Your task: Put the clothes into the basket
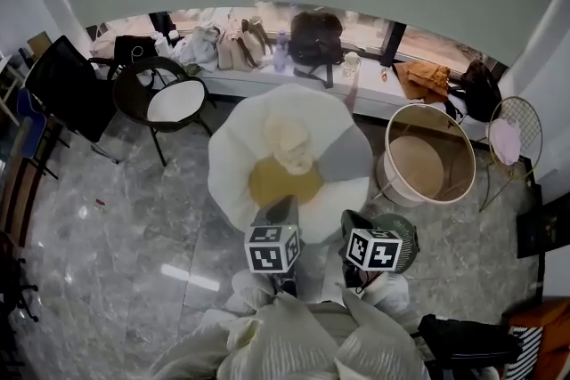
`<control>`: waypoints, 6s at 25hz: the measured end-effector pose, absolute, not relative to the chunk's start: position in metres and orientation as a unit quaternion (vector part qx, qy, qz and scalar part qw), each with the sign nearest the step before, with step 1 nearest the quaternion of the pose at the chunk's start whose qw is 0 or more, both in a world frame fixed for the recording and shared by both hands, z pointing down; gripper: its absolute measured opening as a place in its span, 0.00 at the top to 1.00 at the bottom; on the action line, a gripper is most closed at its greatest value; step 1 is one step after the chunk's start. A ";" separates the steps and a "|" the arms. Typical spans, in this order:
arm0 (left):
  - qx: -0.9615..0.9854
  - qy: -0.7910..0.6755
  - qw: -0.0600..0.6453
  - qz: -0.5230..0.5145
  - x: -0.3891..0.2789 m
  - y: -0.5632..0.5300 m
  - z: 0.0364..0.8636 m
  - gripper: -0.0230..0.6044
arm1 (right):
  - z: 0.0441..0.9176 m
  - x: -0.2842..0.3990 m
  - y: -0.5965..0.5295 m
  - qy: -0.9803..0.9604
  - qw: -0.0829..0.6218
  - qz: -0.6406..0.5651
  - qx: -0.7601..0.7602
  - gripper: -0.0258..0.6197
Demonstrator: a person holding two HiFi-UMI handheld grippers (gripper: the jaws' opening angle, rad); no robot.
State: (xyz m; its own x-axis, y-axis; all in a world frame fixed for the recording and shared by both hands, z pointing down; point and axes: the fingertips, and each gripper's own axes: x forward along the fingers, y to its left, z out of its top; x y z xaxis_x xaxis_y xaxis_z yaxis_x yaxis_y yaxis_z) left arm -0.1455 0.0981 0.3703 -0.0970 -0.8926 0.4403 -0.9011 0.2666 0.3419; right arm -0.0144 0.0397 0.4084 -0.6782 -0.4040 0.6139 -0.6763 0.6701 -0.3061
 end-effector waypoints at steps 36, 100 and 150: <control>0.585 -0.723 0.362 0.055 -0.235 -0.057 0.446 0.96 | 0.451 -0.080 -0.132 -0.845 0.270 0.309 0.343 0.92; 0.367 -0.747 0.533 0.153 -0.273 -0.183 0.971 0.61 | 0.839 -0.090 -0.272 -0.786 0.411 0.392 0.243 0.92; 0.433 -0.745 0.476 0.174 -0.270 -0.158 0.797 0.94 | 0.737 -0.061 -0.198 -0.785 0.372 0.402 0.289 0.92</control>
